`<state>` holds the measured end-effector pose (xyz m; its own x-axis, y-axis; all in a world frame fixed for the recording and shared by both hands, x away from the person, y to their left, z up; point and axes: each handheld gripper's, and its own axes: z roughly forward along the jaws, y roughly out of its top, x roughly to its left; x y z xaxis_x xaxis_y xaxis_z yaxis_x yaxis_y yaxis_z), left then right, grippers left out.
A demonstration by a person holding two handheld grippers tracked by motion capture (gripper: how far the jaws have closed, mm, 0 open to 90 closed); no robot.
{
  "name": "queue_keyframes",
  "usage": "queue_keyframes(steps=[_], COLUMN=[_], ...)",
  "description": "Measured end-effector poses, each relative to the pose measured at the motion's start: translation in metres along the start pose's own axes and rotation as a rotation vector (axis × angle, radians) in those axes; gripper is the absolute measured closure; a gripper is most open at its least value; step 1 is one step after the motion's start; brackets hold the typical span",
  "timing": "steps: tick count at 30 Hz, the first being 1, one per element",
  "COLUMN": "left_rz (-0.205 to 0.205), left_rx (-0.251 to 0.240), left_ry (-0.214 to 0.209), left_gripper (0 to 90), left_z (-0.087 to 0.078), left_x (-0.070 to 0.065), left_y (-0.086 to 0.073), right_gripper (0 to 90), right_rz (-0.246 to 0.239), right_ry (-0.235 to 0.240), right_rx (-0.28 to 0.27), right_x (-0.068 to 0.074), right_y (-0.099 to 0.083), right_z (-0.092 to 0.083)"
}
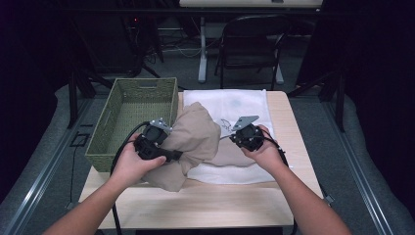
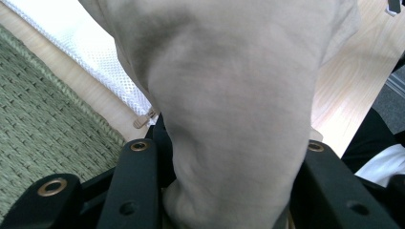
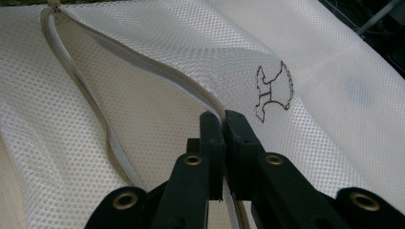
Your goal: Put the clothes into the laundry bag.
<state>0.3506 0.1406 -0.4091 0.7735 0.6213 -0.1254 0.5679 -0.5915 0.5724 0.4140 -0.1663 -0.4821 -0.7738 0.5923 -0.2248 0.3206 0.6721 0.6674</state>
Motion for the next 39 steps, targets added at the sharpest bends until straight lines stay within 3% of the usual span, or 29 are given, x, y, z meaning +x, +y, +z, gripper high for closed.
queue_keyframes(steps=[39], left_rz=[0.019], left_rx=[0.018], left_ry=[-0.043], left_gripper=[60.8], left_z=[0.026], left_x=[-0.019], left_y=[-0.018], right_gripper=[86.7], right_rz=[-0.02], right_ry=[-0.062], right_rx=[-0.048], right_x=[-0.019], right_y=[0.039], right_z=[-0.025])
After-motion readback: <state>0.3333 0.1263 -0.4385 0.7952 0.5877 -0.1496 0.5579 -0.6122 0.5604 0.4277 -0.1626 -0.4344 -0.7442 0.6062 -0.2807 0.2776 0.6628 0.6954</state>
